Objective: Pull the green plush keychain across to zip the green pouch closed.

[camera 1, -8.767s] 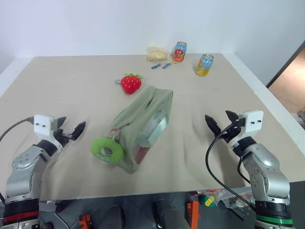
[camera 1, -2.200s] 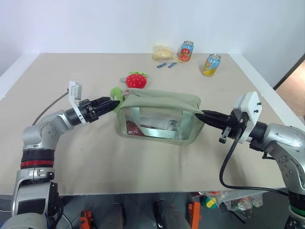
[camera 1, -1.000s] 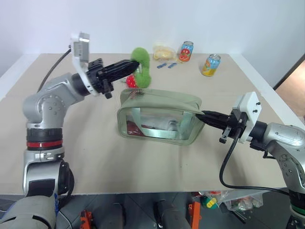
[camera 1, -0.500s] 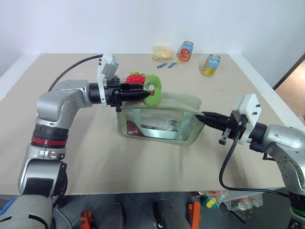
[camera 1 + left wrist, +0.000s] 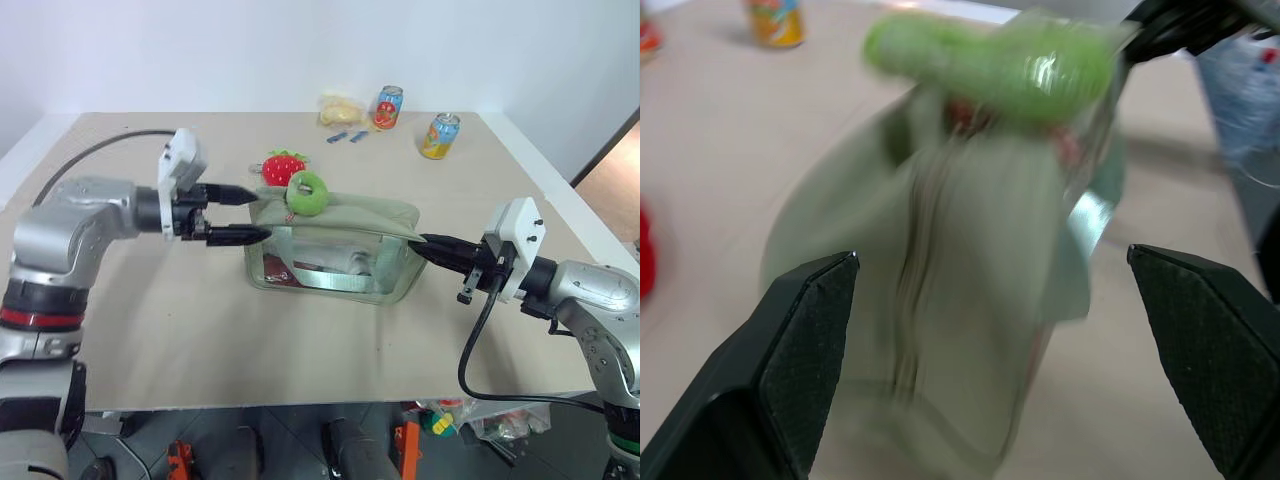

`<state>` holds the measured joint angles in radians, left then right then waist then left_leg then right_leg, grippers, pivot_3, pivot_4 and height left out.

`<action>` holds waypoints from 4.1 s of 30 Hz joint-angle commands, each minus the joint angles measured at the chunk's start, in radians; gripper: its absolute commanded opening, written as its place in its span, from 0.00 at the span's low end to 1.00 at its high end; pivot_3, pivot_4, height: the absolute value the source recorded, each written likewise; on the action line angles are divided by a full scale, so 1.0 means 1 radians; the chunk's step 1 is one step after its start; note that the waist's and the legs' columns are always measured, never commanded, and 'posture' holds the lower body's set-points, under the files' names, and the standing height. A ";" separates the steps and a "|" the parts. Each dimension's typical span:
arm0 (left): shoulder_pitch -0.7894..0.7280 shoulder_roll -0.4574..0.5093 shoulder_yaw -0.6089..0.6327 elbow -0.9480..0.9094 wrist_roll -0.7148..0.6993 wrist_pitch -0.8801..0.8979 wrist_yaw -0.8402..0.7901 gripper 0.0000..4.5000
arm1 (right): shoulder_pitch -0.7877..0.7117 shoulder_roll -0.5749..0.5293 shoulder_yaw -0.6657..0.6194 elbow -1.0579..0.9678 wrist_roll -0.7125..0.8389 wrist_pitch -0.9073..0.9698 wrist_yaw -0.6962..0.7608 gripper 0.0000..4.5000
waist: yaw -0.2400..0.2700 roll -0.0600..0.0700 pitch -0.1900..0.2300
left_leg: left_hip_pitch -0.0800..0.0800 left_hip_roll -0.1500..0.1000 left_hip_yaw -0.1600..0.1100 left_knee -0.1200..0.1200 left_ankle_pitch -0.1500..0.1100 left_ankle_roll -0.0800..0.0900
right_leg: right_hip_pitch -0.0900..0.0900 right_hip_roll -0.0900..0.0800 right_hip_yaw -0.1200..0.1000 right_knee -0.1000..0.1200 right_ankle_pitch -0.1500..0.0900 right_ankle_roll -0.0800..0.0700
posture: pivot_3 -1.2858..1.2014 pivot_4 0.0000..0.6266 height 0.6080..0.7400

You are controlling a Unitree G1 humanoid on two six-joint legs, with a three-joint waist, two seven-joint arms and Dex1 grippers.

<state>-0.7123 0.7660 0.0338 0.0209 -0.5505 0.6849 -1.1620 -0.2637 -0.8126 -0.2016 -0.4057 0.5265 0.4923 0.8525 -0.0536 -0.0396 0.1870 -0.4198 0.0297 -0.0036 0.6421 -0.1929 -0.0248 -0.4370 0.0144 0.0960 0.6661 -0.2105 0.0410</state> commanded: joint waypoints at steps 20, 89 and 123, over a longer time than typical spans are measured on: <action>0.166 -0.138 0.079 -0.143 -0.027 -0.082 0.191 0.00 | -0.087 -0.033 -0.002 -0.005 0.062 0.080 0.048 0.33 | 0.003 0.000 0.000 | 0.001 0.000 0.001 0.001 0.000 0.000 | 0.001 0.000 0.001 0.000 0.002 0.001 | 0.52 0.24 1.00; 0.157 -0.212 0.037 -0.230 -0.065 -0.016 0.297 0.00 | 0.020 -0.271 -0.205 0.103 -0.389 -0.161 0.002 0.00 | 0.010 0.000 0.000 | -0.001 -0.002 0.002 -0.001 0.000 0.000 | -0.001 -0.002 0.001 -0.002 0.001 0.002 | 0.52 0.24 1.00; 0.155 -0.236 0.022 -0.225 -0.043 -0.043 0.343 0.00 | 0.142 0.092 0.142 0.141 -0.614 -0.287 -0.301 0.00 | 0.005 -0.002 -0.001 | -0.001 -0.002 0.005 0.007 0.002 0.002 | 0.002 -0.001 0.005 -0.002 0.003 0.000 | 0.52 0.24 1.00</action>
<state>-0.5452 0.5283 0.0436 -0.1825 -0.5910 0.6716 -0.8142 -0.1295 -0.7236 -0.0362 -0.2400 -0.0934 0.2146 0.5575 -0.0490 -0.0411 0.1857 -0.4208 0.0281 0.0009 0.6491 -0.1906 -0.0224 -0.4355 0.0130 0.1011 0.6644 -0.2071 0.0412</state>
